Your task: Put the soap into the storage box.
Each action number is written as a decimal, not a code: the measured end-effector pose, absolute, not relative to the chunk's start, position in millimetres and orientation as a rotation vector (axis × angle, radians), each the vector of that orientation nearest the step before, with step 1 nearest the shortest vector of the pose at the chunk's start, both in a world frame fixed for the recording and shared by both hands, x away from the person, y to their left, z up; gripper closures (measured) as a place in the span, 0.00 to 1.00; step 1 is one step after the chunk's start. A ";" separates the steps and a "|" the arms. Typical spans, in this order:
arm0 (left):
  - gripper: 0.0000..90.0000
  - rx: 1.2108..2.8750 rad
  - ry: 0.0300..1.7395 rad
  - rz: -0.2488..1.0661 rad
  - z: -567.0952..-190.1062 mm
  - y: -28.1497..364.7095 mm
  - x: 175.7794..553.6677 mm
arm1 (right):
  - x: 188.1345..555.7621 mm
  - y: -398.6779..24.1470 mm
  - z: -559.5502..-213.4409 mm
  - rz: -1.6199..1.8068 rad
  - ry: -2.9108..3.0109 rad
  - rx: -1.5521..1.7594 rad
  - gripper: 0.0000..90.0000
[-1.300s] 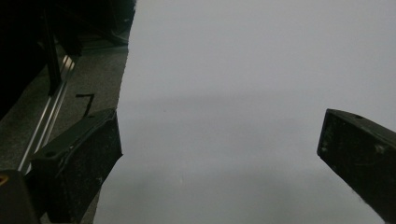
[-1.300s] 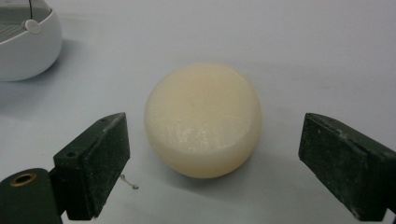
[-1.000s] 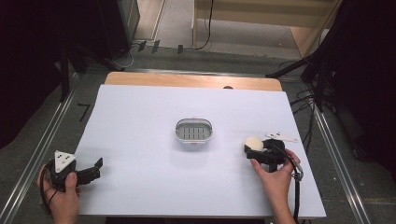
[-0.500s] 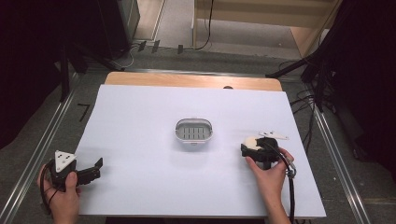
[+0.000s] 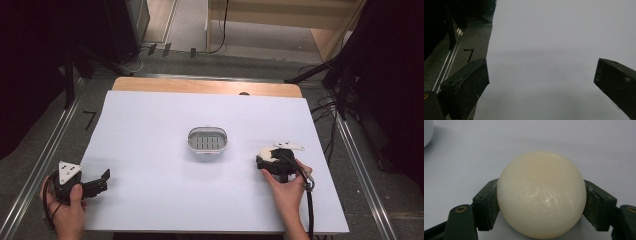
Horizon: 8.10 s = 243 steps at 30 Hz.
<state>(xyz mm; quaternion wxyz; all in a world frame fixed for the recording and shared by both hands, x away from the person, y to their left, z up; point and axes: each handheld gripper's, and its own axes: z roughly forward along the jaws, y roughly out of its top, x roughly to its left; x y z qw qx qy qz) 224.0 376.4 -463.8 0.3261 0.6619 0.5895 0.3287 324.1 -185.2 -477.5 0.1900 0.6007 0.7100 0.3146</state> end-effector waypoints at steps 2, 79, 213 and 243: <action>0.00 1.734 1.546 0.863 -463.8 376.3 224.1 | 323.1 -184.4 -476.3 0.890 2.001 1.675 0.28; 0.00 1.738 1.546 0.855 -463.7 376.9 224.3 | 340.9 -114.8 -414.4 1.065 2.139 1.481 0.28; 0.00 1.741 1.549 0.836 -463.8 377.4 225.2 | 369.0 -20.8 -431.2 1.063 2.224 1.468 0.27; 0.00 1.741 1.550 0.838 -463.9 377.2 225.3 | 363.7 -41.1 -406.3 1.144 2.162 1.433 0.27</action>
